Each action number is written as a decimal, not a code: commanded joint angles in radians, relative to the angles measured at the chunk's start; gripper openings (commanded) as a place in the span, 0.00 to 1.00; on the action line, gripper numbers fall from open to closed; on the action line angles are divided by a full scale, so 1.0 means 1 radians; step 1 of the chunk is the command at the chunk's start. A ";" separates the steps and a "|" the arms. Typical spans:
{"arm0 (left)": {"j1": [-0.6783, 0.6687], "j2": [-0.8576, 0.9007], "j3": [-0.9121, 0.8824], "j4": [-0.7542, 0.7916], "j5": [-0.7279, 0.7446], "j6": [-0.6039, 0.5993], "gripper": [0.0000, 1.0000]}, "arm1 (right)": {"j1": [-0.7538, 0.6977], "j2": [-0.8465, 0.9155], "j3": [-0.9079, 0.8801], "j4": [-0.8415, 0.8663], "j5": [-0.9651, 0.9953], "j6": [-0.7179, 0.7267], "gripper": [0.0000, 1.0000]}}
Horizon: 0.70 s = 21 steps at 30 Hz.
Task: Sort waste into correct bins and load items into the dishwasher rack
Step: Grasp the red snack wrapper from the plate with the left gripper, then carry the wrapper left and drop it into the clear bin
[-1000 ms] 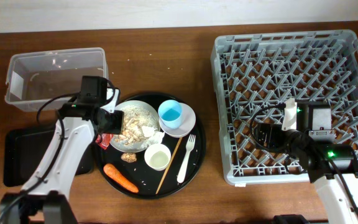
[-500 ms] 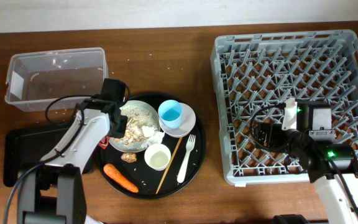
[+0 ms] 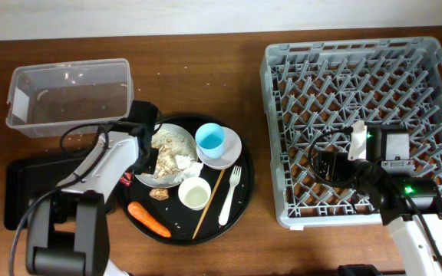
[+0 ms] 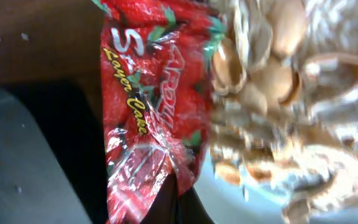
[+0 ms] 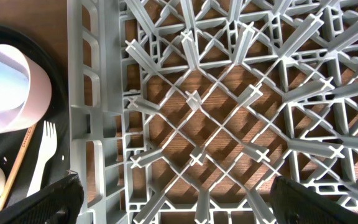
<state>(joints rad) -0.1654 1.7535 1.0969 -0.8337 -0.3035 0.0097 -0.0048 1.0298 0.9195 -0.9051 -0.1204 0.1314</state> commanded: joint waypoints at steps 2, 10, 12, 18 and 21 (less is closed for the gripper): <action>-0.004 -0.280 0.087 -0.013 0.045 -0.013 0.00 | 0.004 -0.002 0.022 0.003 0.001 -0.003 0.99; 0.192 -0.245 0.088 0.466 0.143 -0.013 0.00 | 0.004 -0.002 0.022 0.003 0.001 -0.003 0.99; 0.214 -0.130 0.088 0.600 0.235 -0.014 0.00 | 0.004 -0.002 0.022 0.003 0.001 -0.002 0.99; 0.214 -0.114 0.111 0.629 0.322 -0.014 0.54 | 0.004 -0.002 0.022 -0.005 0.001 -0.003 0.99; 0.172 -0.177 0.112 0.321 0.659 -0.054 0.47 | 0.004 -0.002 0.022 -0.005 0.001 -0.002 0.99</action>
<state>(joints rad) 0.0452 1.6405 1.1919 -0.3408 0.0780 -0.0093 -0.0048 1.0317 0.9203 -0.9085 -0.1204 0.1307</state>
